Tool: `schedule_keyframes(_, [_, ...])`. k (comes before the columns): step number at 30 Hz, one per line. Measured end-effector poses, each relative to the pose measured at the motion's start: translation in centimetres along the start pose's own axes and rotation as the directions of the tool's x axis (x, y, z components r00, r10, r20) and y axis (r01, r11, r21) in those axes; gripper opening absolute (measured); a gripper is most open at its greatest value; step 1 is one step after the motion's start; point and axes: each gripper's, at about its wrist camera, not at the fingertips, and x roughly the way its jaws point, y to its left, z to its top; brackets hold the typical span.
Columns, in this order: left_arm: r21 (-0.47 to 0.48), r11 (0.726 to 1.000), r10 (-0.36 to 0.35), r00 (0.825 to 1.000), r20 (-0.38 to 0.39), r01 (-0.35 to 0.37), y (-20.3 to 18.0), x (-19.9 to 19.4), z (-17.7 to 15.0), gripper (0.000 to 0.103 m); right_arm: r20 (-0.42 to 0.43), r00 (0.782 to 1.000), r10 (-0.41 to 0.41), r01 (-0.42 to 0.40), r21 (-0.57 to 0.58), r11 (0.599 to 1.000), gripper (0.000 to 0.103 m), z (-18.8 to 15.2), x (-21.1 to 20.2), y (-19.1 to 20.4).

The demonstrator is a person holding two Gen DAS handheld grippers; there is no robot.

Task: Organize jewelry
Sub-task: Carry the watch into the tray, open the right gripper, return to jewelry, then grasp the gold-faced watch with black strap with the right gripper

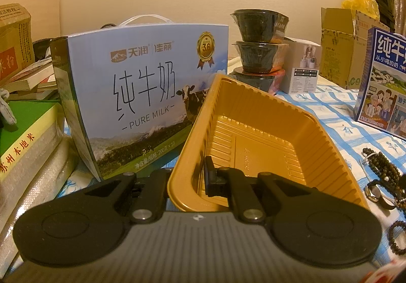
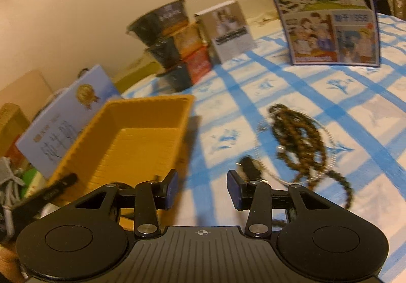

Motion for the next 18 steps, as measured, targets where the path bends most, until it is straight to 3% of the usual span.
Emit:
schedule_keyframes(4, [0.000,1.000,0.001,1.000,0.000,-0.001,0.0,0.0,0.0,0.010,0.000,0.998,-0.070,0.070,-0.013,0.997,0.058,-0.9,0.1,-1.5])
schedule_keyframes(18, [0.000,1.000,0.000,1.000,0.000,0.000,0.0,0.0,0.1,0.010,-0.064,0.972,-0.225,0.208,-0.203,0.957,0.058,-0.7,4.1,-0.8])
